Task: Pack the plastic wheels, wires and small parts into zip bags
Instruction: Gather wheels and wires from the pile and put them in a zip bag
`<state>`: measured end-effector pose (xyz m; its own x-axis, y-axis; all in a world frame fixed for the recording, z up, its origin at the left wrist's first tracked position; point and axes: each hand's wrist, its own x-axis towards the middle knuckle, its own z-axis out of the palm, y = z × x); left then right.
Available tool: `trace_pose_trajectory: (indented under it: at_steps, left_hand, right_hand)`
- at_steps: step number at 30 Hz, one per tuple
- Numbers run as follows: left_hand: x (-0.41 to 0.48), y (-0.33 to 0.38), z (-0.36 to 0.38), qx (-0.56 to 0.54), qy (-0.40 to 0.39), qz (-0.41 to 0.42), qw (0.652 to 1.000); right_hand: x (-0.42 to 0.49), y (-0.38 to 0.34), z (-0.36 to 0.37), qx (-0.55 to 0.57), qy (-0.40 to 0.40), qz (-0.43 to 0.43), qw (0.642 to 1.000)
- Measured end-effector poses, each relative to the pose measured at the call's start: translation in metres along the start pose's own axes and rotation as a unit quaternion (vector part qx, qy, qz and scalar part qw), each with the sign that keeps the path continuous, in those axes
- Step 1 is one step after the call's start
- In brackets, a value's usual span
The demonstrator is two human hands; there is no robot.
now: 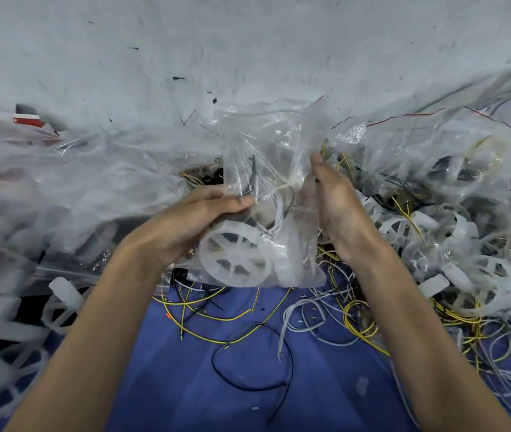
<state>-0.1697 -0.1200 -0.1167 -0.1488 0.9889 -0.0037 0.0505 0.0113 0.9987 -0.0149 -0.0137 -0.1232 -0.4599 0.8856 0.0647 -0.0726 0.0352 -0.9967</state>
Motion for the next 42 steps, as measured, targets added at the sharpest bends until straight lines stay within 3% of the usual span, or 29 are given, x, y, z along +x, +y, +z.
trace_pose_trajectory:
  at_steps: [5, 8, 10, 12, 14, 16, 19, 21, 24, 28, 32, 37, 42]
  left_hand:
    - [0.001, 0.001, -0.002, 0.027, 0.038, -0.001, 0.999]
    - [0.005, 0.004, -0.003, 0.161, 0.123, 0.022, 0.979]
    - [0.003, 0.009, -0.006, 0.339, 0.188, 0.047, 0.921]
    - [-0.004, 0.015, -0.007, 0.506, 0.195, 0.046, 0.839]
    - [-0.014, 0.021, -0.003, 0.606, 0.156, 0.034, 0.78]
    - [-0.022, 0.023, 0.001, 0.656, 0.069, -0.011, 0.752]
    - [-0.03, 0.025, 0.006, 0.617, -0.127, -0.089, 0.772]
    - [-0.027, 0.021, 0.006, 0.575, -0.184, -0.123, 0.788]
    - [-0.016, 0.011, 0.0, 0.523, -0.17, -0.151, 0.821]
    - [-0.006, -0.003, -0.005, 0.582, -0.166, -0.155, 0.781]
    - [-0.001, -0.015, 0.004, 0.572, -0.249, -0.167, 0.763]
    - [0.001, -0.018, -0.005, 0.507, -0.267, -0.148, 0.806]
    - [0.001, -0.018, -0.023, 0.478, -0.244, -0.127, 0.834]
  right_hand:
    - [-0.005, -0.012, -0.019, -0.125, -0.032, -0.024, 0.991]
    - [-0.009, -0.017, -0.025, -0.151, -0.062, -0.019, 0.986]
    - [-0.009, -0.017, -0.023, -0.102, -0.116, 0.003, 0.988]
    - [-0.008, -0.013, -0.02, -0.049, -0.172, 0.011, 0.984]
    - [-0.006, -0.009, -0.017, -0.015, -0.216, 0.023, 0.976]
    - [-0.007, -0.004, -0.014, -0.042, -0.259, 0.055, 0.963]
    - [-0.01, 0.004, -0.012, -0.156, -0.288, 0.06, 0.943]
    - [-0.009, 0.005, -0.013, -0.261, -0.261, 0.061, 0.927]
    - [-0.006, 0.006, -0.027, -0.393, -0.253, 0.024, 0.884]
    - [-0.007, 0.005, -0.049, -0.455, -0.296, -0.009, 0.84]
    - [-0.004, 0.008, -0.056, -0.484, -0.323, -0.01, 0.813]
    - [0.0, 0.01, -0.062, -0.514, -0.341, -0.021, 0.787]
    - [-0.003, 0.008, -0.06, -0.465, -0.331, 0.034, 0.82]
